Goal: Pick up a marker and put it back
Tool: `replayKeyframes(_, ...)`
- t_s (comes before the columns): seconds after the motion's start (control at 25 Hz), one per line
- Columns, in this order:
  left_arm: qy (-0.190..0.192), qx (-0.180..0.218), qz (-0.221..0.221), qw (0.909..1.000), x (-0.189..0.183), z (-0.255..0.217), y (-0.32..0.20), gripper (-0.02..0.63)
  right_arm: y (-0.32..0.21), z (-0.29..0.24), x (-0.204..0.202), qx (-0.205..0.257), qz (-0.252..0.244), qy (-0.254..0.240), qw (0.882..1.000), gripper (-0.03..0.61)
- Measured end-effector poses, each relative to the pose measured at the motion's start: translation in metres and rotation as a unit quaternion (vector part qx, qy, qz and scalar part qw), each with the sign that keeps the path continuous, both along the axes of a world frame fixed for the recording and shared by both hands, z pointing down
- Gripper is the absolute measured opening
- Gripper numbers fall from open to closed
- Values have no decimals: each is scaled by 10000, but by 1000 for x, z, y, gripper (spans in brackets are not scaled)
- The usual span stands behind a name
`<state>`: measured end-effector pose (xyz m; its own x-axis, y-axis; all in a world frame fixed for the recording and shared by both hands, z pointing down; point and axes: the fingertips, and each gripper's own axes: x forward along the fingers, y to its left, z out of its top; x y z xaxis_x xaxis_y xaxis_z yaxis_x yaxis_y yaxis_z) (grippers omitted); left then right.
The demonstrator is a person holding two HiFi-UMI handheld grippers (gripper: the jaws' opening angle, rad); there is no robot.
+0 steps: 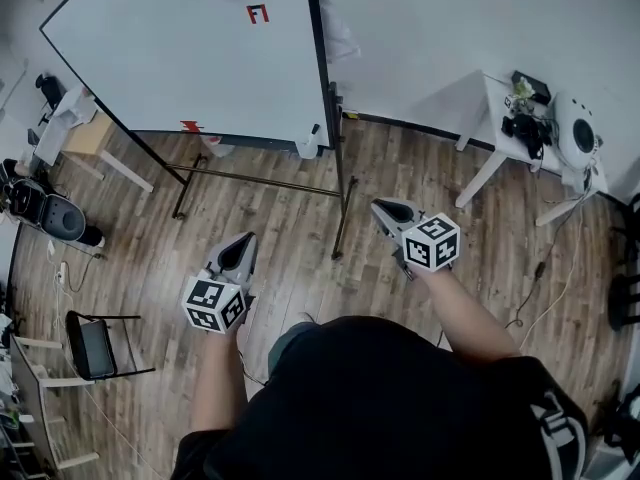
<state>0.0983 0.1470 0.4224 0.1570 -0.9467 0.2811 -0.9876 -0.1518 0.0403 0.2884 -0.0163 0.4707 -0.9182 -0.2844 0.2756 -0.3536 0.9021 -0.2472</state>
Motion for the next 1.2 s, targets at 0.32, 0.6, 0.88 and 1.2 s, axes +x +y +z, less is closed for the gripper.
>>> replayKeyframes(0.32,16,99,-118,9999,-10,-3,-6,12,-8,-5,-11,79,-89,11,9999,12)
replayKeyframes(0.6,75,98,-35,9999,-27,3,-15,12,-13,-1,-24,83,-6,86,9999,11)
replayKeyframes(0.88,166,97,82,9998,-65,11,-28,12,-23,6,-56,81,133,194,9997,11)
replayKeyframes(1.2,221,68,288,9993,-121,12,-62,12,-47,11,-102,-3,363,263,9990,11)
